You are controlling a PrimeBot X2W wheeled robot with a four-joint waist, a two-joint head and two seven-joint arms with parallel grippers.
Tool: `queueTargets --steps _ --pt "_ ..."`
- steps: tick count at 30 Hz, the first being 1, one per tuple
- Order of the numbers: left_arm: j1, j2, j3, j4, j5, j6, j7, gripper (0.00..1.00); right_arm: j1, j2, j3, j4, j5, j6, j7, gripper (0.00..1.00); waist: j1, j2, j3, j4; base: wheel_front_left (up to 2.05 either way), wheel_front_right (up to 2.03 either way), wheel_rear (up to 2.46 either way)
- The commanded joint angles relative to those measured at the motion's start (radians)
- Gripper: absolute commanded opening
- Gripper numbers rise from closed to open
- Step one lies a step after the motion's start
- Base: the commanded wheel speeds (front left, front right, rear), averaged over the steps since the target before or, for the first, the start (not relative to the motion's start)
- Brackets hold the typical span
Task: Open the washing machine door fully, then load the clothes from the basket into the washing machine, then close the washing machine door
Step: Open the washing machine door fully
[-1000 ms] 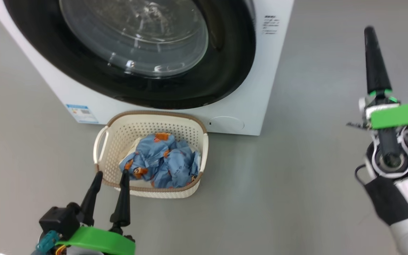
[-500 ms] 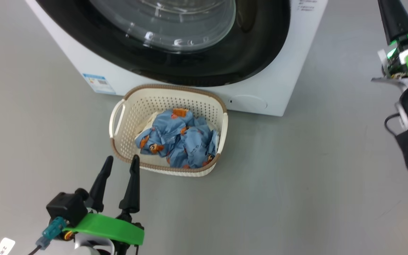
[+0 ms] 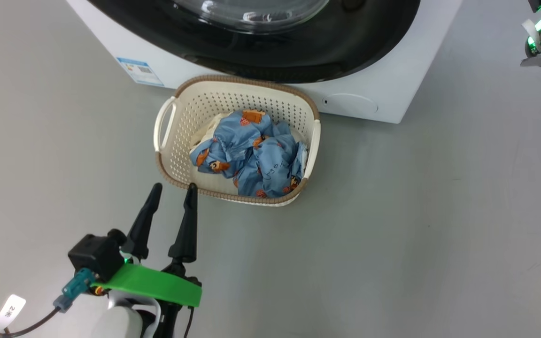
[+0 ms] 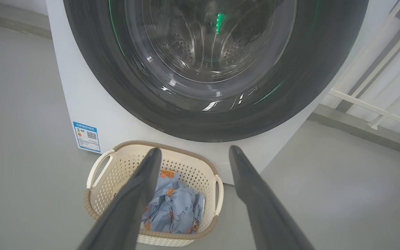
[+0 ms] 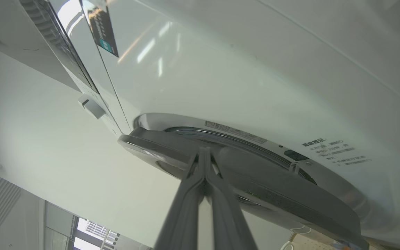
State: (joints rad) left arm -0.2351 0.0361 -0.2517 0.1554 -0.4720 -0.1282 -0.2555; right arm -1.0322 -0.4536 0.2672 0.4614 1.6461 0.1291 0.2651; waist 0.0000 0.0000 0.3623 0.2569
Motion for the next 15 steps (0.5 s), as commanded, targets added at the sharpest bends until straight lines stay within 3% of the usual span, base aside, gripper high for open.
queueTargets --steps 1,15 --pt "-0.028 0.014 0.022 -0.028 -0.012 -0.003 -0.006 1.00 -0.033 -0.002 -0.003 -0.002 -0.008 0.002 0.026 0.00 0.0000 0.0000 0.027 0.017 0.00 0.00 0.00" --pt "-0.075 0.014 -0.016 -0.048 -0.050 -0.003 -0.006 1.00 -0.171 0.019 0.003 0.117 -0.002 0.002 0.195 0.00 0.0000 0.0000 0.110 0.056 0.00 0.00 0.00"
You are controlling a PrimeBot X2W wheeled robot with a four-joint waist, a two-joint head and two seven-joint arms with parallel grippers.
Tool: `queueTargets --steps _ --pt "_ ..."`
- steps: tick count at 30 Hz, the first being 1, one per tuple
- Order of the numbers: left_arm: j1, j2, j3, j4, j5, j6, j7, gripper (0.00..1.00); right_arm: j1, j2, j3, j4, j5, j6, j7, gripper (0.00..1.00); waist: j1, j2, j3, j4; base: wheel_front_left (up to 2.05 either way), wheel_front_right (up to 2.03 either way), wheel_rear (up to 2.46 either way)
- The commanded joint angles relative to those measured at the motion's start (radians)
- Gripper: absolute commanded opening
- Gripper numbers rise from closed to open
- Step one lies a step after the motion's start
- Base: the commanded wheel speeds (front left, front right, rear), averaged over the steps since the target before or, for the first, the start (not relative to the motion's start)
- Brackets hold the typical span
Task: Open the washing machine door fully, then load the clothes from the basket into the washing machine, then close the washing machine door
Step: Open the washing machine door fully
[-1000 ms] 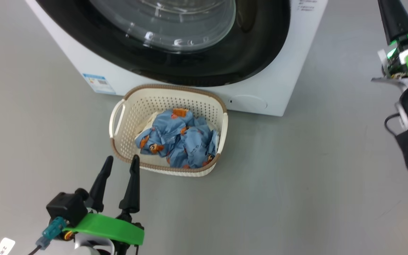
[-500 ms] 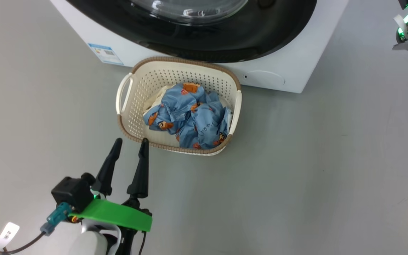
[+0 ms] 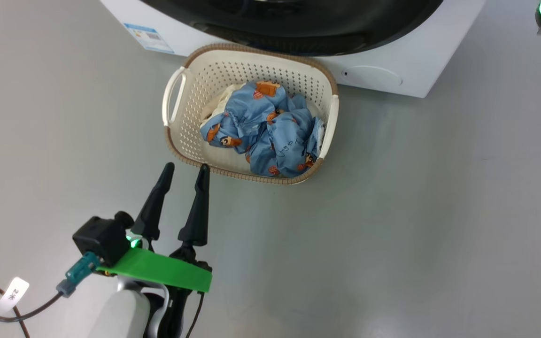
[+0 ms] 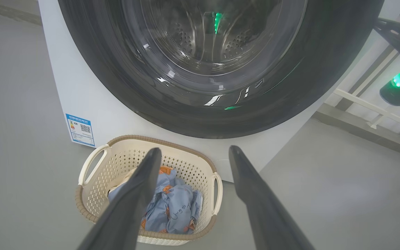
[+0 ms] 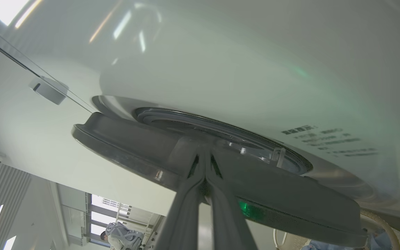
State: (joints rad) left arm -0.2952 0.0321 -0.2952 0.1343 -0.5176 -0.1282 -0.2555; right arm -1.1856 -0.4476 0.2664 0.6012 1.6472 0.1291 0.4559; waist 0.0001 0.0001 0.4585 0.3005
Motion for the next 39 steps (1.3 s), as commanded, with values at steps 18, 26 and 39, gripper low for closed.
queueTargets --steps 18,26,39 --pt "-0.044 0.018 0.011 -0.041 -0.031 -0.003 -0.006 1.00 -0.094 0.031 0.052 0.010 -0.085 0.002 0.036 0.00 -0.0001 -0.0001 0.050 0.052 0.00 0.00 0.00" --pt "-0.035 0.018 0.018 -0.031 -0.026 -0.003 -0.006 1.00 -0.022 0.031 0.122 -0.030 -0.122 0.002 0.064 0.00 -0.0001 -0.0001 0.013 0.042 0.00 0.00 0.00" --pt "0.013 0.018 0.045 -0.013 0.001 -0.003 -0.006 1.00 0.129 0.053 0.207 -0.139 -0.113 0.002 0.080 0.00 -0.0001 -0.0001 -0.084 0.015 0.00 0.00 0.00"
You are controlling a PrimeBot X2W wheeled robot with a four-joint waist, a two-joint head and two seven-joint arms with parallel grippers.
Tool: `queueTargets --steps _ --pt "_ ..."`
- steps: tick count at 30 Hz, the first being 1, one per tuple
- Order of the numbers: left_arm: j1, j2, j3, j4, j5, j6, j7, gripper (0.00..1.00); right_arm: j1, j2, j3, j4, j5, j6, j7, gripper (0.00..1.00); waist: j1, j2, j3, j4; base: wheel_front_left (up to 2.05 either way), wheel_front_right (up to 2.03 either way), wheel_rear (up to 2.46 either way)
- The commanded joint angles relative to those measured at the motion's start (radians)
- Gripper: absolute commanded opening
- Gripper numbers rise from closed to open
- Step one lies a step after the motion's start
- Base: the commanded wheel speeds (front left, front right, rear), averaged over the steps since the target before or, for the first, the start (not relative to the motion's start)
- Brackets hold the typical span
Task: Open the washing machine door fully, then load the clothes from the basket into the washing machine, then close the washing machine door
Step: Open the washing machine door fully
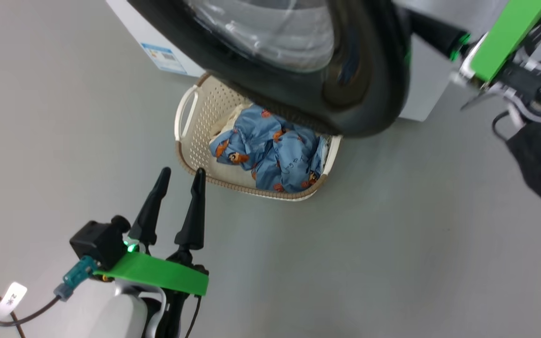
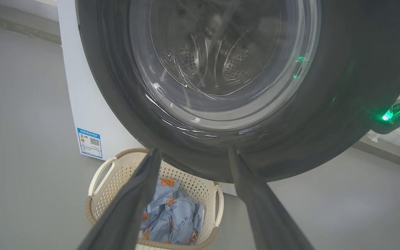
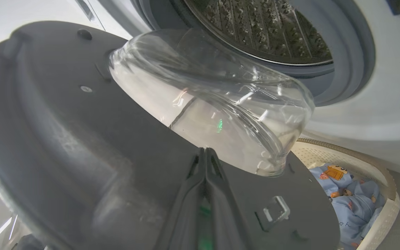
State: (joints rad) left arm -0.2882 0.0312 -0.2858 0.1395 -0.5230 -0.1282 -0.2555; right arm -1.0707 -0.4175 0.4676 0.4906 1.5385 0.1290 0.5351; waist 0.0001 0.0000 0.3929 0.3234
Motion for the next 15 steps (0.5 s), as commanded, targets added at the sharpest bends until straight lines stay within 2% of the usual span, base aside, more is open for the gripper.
queueTargets --steps 1,15 --pt "0.012 0.019 0.037 -0.018 0.008 -0.003 -0.006 1.00 0.029 0.025 0.014 -0.042 -0.004 0.002 0.001 0.00 0.0000 0.0000 -0.028 -0.010 0.00 0.00 0.00" --pt "0.081 0.019 0.063 -0.015 0.028 -0.003 -0.006 1.00 0.218 0.067 0.091 -0.197 0.031 0.002 0.004 0.00 0.0000 0.0000 -0.131 -0.019 0.00 0.00 0.00"
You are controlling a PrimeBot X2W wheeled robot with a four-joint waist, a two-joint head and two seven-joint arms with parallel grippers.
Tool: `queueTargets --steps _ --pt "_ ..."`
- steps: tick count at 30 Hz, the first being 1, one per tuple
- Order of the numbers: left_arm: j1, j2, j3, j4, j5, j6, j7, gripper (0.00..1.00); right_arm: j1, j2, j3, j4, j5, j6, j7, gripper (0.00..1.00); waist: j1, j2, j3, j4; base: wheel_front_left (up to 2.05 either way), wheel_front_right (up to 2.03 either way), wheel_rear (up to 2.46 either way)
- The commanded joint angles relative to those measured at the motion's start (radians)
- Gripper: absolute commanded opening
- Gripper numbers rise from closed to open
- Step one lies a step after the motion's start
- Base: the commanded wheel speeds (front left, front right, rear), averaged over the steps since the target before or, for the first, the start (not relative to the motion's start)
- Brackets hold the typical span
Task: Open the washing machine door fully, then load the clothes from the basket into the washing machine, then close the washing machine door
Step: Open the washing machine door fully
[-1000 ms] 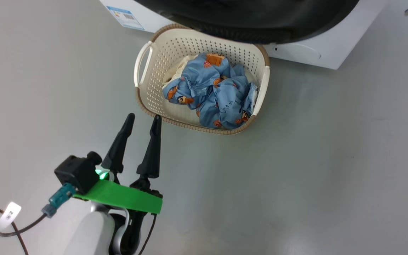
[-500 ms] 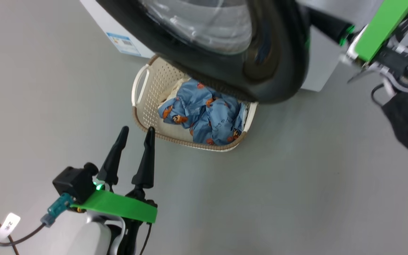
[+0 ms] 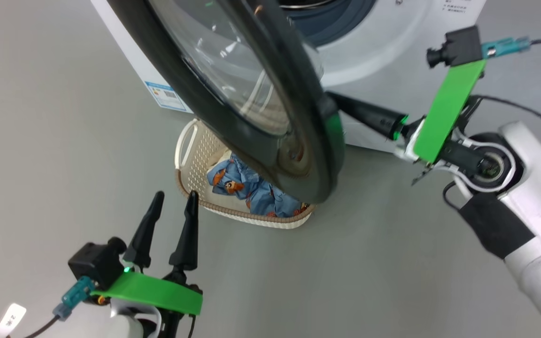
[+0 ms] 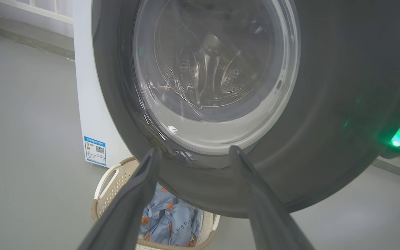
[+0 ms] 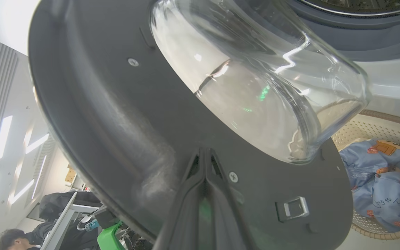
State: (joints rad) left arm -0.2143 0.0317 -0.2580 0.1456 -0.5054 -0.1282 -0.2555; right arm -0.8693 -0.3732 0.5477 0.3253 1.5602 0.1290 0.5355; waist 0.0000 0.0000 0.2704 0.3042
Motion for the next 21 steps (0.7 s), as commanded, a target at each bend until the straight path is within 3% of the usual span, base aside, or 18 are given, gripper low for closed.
queueTargets --steps 1,21 --pt "0.010 0.019 0.037 -0.022 0.011 -0.003 -0.006 1.00 0.027 0.027 0.016 -0.040 0.008 0.002 0.001 0.00 0.0000 0.0000 -0.013 0.000 0.00 0.00 0.00" --pt "0.039 0.018 0.042 -0.020 0.026 -0.003 -0.006 1.00 0.110 0.110 0.100 -0.084 -0.005 0.002 -0.010 0.00 0.0000 0.0000 -0.057 0.031 0.00 0.00 0.00"
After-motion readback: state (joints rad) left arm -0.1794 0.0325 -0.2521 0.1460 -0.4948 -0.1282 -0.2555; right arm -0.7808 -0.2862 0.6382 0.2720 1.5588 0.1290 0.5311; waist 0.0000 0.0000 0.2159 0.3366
